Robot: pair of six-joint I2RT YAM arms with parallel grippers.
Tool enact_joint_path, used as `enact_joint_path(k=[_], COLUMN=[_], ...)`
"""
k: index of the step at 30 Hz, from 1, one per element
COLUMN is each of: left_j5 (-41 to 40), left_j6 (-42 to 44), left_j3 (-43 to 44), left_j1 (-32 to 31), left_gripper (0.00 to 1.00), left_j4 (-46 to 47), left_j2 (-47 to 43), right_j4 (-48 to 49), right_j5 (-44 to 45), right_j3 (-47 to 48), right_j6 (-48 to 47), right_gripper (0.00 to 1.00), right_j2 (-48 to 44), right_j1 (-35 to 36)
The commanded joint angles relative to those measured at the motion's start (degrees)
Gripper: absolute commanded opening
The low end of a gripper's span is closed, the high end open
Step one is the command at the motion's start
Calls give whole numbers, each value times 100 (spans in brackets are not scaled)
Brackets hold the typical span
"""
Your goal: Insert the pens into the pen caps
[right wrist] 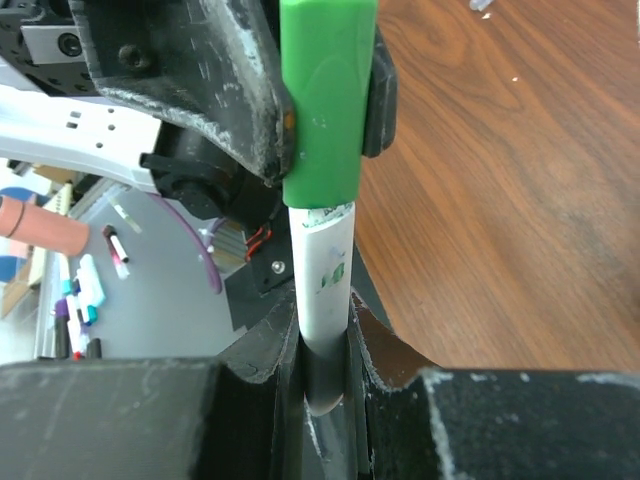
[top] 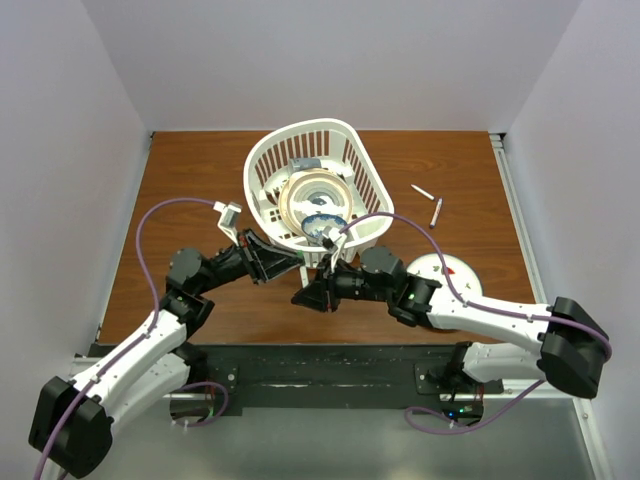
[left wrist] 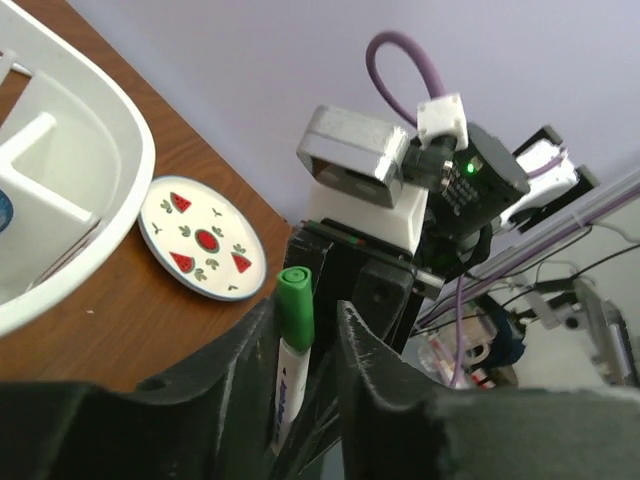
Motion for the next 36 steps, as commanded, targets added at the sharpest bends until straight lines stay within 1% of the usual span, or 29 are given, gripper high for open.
enact_joint_path(k=[1, 2, 3, 5, 6, 7, 8, 10, 14, 17, 23, 28, 30, 32, 34, 36], left_j5=[433, 442, 416, 363, 337, 319, 301, 301, 354, 319, 433, 574, 661, 731, 784, 820], left_j6=[232, 267, 363, 495, 627, 698, 785, 1049, 1138, 1138, 1243, 1015, 919, 831, 734, 629], left_j3=[32, 50, 67, 164, 216, 260, 330, 559, 683, 797, 1139, 1289, 1342, 1359, 1351, 1307], left_j1=[-154, -154, -163, -154, -163, -163, -163, -163, -163, -154, -163, -163, -163, -163, -163, -163], left_gripper=[46, 53, 67, 82, 94, 99, 100, 100, 100, 100, 100, 90, 83, 78, 77, 71], left_j4=[157, 157, 96, -70, -115, -159, -246, -554, -318, -177, -274, -19, 69, 244, 306, 411], left_j2=[-91, -117, -152, -249, -267, -275, -258, -223, -223, -232, 5, 198, 260, 357, 445, 480], right_j4=[33, 33, 41, 50, 50, 50, 68, 129, 305, 314, 323, 270, 252, 244, 244, 244], right_j5=[245, 192, 157, 16, -36, -185, -247, -423, -774, -854, -960, -942, -916, -907, -898, -872], right_j3=[439, 439, 422, 369, 360, 360, 360, 325, 255, 228, 167, 140, 114, 96, 79, 61], right_j6=[-341, -367, -393, -411, -429, -420, -411, -385, -332, -315, -315, -323, -323, -315, -323, -315], right_gripper=[0, 0, 0, 0, 0, 0, 0, 0, 0, 0, 0, 0, 0, 0, 0, 0], right_j2=[-127, -162, -197, -294, -338, -356, -373, -408, -479, -523, -628, -672, -716, -742, -760, -786], right_j1=[15, 15, 24, 15, 15, 24, 15, 24, 24, 32, 33, 41, 41, 41, 50, 50])
